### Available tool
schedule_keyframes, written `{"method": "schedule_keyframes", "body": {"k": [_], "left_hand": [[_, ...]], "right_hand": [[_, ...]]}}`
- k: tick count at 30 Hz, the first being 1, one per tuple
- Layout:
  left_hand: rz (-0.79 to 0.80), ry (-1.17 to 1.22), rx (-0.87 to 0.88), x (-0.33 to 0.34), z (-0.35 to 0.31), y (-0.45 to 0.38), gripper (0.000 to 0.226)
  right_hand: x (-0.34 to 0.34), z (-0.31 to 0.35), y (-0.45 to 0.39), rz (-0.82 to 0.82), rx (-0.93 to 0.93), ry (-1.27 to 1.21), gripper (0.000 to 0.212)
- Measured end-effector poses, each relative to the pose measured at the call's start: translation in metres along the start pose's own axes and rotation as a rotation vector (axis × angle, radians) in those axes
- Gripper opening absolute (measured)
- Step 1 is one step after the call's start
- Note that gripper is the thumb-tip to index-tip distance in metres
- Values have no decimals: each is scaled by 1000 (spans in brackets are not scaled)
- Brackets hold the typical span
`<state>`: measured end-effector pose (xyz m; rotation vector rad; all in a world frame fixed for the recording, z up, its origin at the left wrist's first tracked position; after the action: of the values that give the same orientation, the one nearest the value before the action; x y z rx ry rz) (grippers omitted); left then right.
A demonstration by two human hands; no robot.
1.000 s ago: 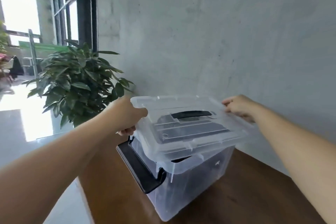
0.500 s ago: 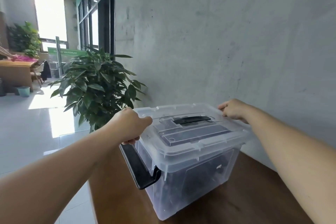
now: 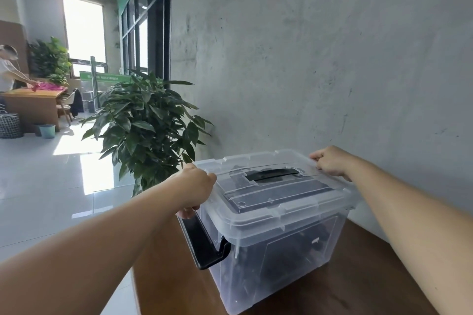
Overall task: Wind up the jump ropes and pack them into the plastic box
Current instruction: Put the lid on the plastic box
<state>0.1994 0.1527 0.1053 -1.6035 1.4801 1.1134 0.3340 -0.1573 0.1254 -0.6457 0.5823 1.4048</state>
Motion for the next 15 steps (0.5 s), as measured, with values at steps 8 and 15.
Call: {"method": "schedule_keyframes", "body": {"k": [8, 15], "left_hand": [[31, 29, -16, 7, -5, -8, 41], [-3, -56, -16, 12, -4, -9, 49]], "right_hand": [[4, -13, -10, 39, 30, 5, 54], [6, -17, -9, 22, 10, -54, 51]]}}
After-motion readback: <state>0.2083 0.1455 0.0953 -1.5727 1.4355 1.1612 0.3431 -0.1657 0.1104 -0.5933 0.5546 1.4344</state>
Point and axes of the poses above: each hand's wrist, its own y-axis away from the middle knuckle, its own x-axis out of the palm, z = x × y, the point moved 1 cm from there along -y, towards the middle knuckle, and after that the axes turned 15 degrees about -y, right-handed, at the moved point
